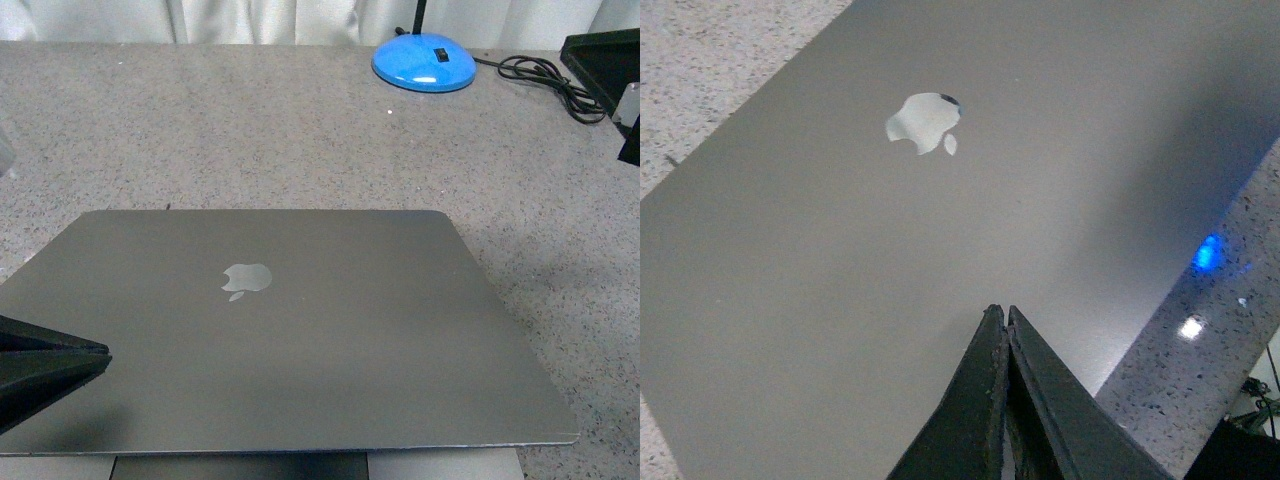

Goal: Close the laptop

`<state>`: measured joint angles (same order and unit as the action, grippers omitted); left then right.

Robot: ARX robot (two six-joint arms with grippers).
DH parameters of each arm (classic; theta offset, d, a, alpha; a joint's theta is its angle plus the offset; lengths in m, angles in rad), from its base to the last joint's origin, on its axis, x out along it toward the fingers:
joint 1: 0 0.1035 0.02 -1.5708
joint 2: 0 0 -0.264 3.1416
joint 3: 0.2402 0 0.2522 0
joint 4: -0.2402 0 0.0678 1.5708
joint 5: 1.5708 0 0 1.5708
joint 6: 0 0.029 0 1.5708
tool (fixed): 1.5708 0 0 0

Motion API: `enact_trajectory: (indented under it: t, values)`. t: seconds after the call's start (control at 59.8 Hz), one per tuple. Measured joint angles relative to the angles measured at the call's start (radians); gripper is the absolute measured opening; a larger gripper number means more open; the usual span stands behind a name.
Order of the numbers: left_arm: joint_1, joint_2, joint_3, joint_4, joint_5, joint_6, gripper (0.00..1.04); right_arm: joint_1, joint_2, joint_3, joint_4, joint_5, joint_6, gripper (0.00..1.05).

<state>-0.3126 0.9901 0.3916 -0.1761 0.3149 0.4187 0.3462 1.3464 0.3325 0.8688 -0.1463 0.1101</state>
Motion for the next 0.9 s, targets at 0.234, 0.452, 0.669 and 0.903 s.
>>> enact_trajectory:
  t: [0.234, 0.452, 0.669, 0.903]
  values:
    - [0.078, 0.026, 0.016, 0.092, -0.042, -0.021, 0.04, -0.029, -0.021, 0.004, -0.018, 0.138, -0.055, 0.01]
    - [0.172, 0.047, 0.029, 0.172, -0.096, -0.087, 0.04, -0.047, -0.068, -0.011, -0.001, 0.316, -0.157, 0.01]
    - [0.3, 0.027, -0.01, 0.326, -0.214, -0.152, 0.04, -0.037, -0.177, -0.093, 0.072, 0.498, -0.287, 0.01]
    - [0.41, -0.147, -0.104, 0.355, -0.183, -0.229, 0.04, -0.002, -0.349, -0.195, 0.082, 0.677, -0.385, 0.01]
